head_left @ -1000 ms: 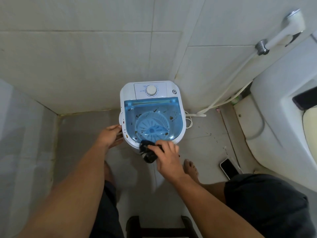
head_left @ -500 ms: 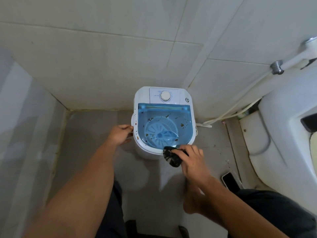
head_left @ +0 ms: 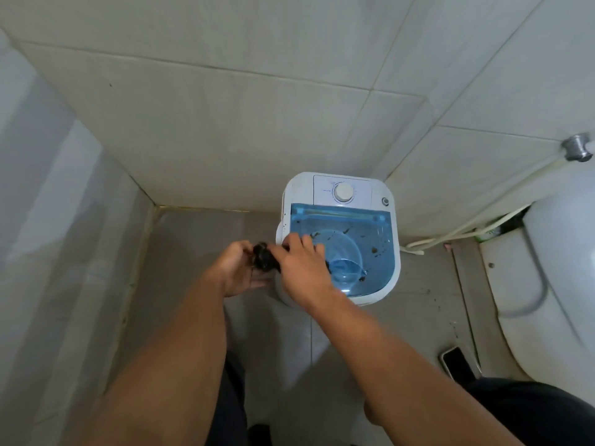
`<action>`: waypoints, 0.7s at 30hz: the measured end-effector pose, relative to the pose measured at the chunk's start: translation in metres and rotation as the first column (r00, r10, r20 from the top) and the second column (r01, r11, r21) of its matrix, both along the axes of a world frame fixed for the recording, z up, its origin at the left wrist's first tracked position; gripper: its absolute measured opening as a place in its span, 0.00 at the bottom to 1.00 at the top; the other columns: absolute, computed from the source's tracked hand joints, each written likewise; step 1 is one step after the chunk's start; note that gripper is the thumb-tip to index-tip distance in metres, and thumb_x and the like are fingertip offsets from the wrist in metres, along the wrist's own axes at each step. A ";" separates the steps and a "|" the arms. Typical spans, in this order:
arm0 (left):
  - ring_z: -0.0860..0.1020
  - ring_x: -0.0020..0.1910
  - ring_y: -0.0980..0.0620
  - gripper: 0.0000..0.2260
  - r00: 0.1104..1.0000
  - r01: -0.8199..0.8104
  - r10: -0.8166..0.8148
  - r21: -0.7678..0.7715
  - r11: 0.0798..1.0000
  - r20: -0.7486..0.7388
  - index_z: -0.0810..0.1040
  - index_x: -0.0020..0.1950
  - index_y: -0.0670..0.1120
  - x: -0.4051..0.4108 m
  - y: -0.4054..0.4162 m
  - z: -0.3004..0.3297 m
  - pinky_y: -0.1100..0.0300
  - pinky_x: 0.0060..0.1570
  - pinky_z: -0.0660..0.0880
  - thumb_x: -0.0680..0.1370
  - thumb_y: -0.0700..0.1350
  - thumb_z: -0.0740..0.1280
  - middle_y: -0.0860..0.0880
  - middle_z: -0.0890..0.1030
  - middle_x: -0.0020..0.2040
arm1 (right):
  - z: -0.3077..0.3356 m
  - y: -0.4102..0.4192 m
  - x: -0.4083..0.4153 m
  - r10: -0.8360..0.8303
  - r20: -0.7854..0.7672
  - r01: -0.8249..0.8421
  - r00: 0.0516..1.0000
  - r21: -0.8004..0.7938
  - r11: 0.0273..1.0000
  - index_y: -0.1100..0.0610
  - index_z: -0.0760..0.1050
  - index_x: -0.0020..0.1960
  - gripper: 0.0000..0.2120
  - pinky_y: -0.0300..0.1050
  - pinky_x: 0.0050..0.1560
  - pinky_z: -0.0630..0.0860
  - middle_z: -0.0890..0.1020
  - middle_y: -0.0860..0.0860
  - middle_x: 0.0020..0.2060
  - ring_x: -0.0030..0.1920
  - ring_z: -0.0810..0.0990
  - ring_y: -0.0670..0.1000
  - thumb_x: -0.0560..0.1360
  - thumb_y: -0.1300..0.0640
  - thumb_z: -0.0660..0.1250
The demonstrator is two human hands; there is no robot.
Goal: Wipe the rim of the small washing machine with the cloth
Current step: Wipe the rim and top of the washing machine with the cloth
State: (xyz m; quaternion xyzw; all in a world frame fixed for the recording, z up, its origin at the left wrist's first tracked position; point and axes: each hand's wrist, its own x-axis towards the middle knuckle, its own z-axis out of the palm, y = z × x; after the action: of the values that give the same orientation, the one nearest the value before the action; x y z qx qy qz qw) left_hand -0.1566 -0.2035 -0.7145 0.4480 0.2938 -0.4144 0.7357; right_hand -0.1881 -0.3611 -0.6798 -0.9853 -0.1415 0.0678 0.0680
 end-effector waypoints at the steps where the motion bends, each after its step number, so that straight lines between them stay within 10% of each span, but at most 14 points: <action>1: 0.78 0.54 0.43 0.20 1.000 -0.016 0.015 -0.028 0.999 -0.015 0.78 0.59 0.43 0.000 0.002 0.000 0.42 0.67 0.69 0.75 0.45 0.52 0.42 0.79 0.58 | 0.005 0.003 0.017 -0.030 -0.011 0.030 0.999 -0.005 1.000 0.48 0.73 0.68 0.22 0.58 0.55 0.67 0.73 0.57 0.58 0.58 0.71 0.62 0.75 0.61 0.64; 8: 0.78 0.63 0.44 0.25 0.999 -0.032 0.031 -0.009 0.999 -0.043 0.74 0.71 0.48 0.003 0.001 0.006 0.40 0.65 0.69 0.77 0.50 0.51 0.44 0.81 0.63 | 0.031 -0.014 0.086 -0.074 -0.059 0.070 0.996 -0.070 0.995 0.49 0.72 0.71 0.25 0.60 0.59 0.70 0.73 0.56 0.61 0.61 0.70 0.61 0.75 0.62 0.64; 17: 0.80 0.59 0.43 0.43 0.998 -0.052 0.052 0.001 0.999 -0.045 0.74 0.67 0.50 0.007 0.000 0.002 0.42 0.61 0.74 0.68 0.80 0.50 0.46 0.83 0.57 | 0.038 -0.033 0.032 0.461 -0.171 -0.486 0.871 -0.161 0.859 0.47 0.69 0.72 0.27 0.59 0.56 0.71 0.74 0.55 0.60 0.60 0.71 0.60 0.75 0.61 0.66; 21: 0.79 0.62 0.43 0.46 0.999 -0.046 0.048 0.069 0.997 -0.023 0.72 0.72 0.49 0.006 -0.003 0.004 0.44 0.58 0.74 0.67 0.81 0.51 0.44 0.82 0.62 | 0.057 -0.037 0.124 0.195 -0.023 -0.197 0.980 -0.142 0.970 0.46 0.71 0.71 0.25 0.58 0.58 0.73 0.75 0.55 0.62 0.62 0.72 0.61 0.75 0.60 0.64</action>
State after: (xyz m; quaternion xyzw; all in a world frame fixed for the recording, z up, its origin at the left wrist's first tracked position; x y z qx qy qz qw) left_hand -0.1505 -0.2060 -0.7101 0.4609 0.3274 -0.3921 0.7257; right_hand -0.0646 -0.3981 -0.6228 -0.9685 -0.2326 0.0888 -0.0093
